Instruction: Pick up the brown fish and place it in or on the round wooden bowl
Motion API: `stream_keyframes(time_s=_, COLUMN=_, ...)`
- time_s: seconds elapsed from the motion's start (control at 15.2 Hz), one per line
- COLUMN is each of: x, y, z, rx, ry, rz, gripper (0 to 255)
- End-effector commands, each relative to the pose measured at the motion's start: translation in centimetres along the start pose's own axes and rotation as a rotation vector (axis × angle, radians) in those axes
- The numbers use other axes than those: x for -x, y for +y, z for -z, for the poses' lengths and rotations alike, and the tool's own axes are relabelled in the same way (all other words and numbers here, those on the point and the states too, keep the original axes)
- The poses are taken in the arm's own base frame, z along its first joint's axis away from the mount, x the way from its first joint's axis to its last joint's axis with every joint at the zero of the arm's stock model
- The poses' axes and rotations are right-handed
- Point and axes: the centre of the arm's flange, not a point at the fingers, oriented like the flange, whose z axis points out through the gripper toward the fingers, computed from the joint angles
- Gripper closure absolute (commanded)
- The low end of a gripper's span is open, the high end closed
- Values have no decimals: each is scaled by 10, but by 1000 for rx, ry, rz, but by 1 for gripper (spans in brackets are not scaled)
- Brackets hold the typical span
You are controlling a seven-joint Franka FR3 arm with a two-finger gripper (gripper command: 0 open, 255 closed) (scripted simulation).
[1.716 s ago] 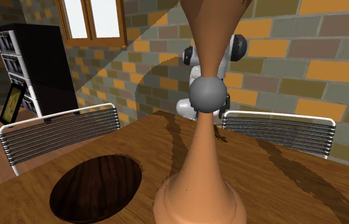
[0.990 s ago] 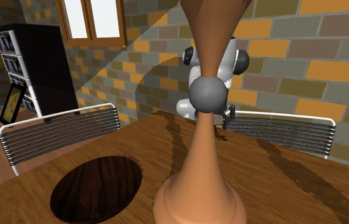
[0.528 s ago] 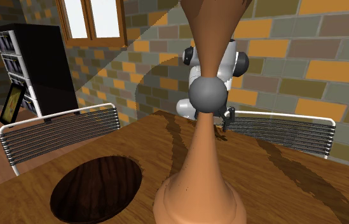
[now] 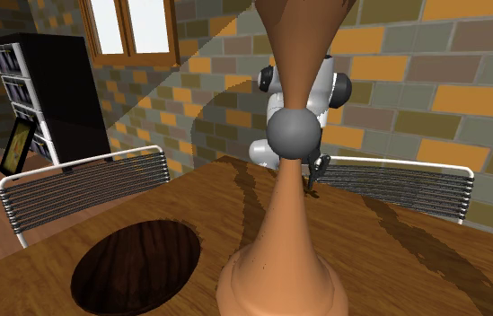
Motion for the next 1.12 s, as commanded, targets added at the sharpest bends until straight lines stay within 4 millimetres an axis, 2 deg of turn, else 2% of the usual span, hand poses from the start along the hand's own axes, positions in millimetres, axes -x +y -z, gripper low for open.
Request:
stream_keyframes(time_s=0.0, x=0, y=0, z=-1, rx=0, ry=-2, rz=0, gripper=255)
stream_keyframes(time_s=0.2, x=0, y=0, z=-1, rx=0, ry=-2, rz=0, gripper=255)
stream_keyframes(time_s=1.06, x=-10, y=5, z=67, rx=0, ry=-2, rz=0, gripper=255)
